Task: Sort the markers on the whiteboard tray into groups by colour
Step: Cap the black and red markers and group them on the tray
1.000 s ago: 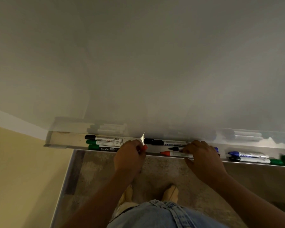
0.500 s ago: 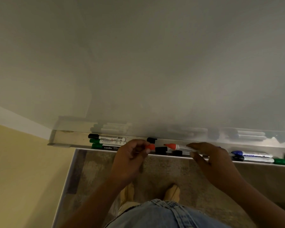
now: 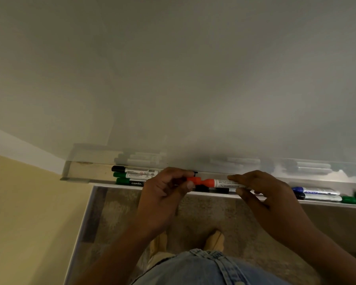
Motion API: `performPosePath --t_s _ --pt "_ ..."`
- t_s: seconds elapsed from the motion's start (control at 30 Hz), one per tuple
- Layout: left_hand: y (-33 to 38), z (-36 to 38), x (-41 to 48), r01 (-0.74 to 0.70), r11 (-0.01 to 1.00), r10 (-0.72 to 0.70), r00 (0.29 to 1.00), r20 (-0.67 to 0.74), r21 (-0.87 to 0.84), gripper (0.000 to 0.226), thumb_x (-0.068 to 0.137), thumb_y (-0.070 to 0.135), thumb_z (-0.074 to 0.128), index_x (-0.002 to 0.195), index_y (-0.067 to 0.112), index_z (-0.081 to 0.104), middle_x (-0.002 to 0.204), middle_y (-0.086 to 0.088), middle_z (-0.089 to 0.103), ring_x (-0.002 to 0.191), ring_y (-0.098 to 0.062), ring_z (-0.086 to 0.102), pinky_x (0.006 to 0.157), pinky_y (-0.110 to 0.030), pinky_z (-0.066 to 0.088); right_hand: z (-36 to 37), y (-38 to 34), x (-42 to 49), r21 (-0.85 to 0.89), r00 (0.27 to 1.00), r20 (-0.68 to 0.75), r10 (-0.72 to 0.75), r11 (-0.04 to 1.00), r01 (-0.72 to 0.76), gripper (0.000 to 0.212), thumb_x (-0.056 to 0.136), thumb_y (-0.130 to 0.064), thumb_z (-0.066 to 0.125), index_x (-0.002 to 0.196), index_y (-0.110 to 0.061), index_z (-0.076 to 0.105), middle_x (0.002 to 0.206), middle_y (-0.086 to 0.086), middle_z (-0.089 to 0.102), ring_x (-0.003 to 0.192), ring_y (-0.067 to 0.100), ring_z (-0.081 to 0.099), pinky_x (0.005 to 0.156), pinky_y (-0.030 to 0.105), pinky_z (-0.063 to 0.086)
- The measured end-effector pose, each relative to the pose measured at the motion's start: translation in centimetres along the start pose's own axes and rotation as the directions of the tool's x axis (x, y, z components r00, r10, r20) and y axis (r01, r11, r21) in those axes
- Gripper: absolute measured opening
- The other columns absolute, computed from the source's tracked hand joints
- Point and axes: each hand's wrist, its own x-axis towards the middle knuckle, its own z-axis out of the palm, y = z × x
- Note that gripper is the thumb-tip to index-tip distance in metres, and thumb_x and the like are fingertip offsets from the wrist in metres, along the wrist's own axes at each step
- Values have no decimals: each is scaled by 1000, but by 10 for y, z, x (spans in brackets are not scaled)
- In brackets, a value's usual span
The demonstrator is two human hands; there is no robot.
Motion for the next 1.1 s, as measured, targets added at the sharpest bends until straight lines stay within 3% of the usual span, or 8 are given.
performPosePath --t_s 0.13,0.27,0.4,0.5,0.63,0.8,1.0,1.1 --pt "2 5 -1 10 996 -10 1000 -4 85 24 77 7 73 96 21 71 96 13 69 92 -6 64 77 -16 50 4 -8 1 2 998 51 23 1000 -23 30 87 -27 57 116 -34 61 103 -28 53 94 -8 51 78 25 50" --pt "8 14 -6 -21 993 20 1000 11 116 44 72 9 78 106 33 63 96 15 70 90 -3 66 75 -14 52 9 -16 1 -53 985 170 38 998 -30 52 75 -75 38 117 -47 50 99 -35 47 94 -9 48 78 25 46" --pt "13 23 -14 -113 984 101 990 95 136 60 69 20 80 115 43 51 96 16 70 88 -2 67 74 -12 52 20 -17 1 -139 987 130 90 988 -71 72 55 -96 34 71 -31 58 64 -8 58 62 3 51 54 25 42" --pt "13 28 -19 -138 967 109 984 142 214 58 73 23 77 113 54 47 100 24 67 92 3 65 76 -10 50 25 -13 1 -111 992 85 95 990 -85 68 58 -93 40 53 -26 53 48 -3 53 47 8 51 45 18 34" --pt "7 30 -25 -146 942 91 978 188 303 47 76 22 75 112 43 53 98 30 63 94 6 61 78 -9 48 31 -7 -3 -55 993 63 95 994 -91 56 61 -82 52 47 -27 50 42 -6 51 46 6 52 40 16 33" --pt "3 31 -24 -257 823 149 958 244 506 15 85 26 65 101 25 64 95 9 63 85 -1 56 75 -19 47 39 2 -3 -62 992 44 114 992 -111 63 60 -90 42 51 -29 52 43 -8 51 54 0 55 44 13 31" --pt "-10 18 -15 -219 719 100 972 214 659 18 89 38 60 103 30 66 99 12 64 89 1 53 82 -20 46 41 17 3 -30 981 145 130 991 -127 51 64 -87 41 72 -39 57 64 -15 60 73 -8 56 52 12 42" --pt "-20 7 -7 -134 697 52 989 137 704 19 88 35 61 106 31 66 102 12 67 88 -2 56 83 -24 48 44 27 6 12 974 182 138 990 -143 21 76 -52 64 96 -45 59 85 -25 60 85 -14 55 64 6 44"
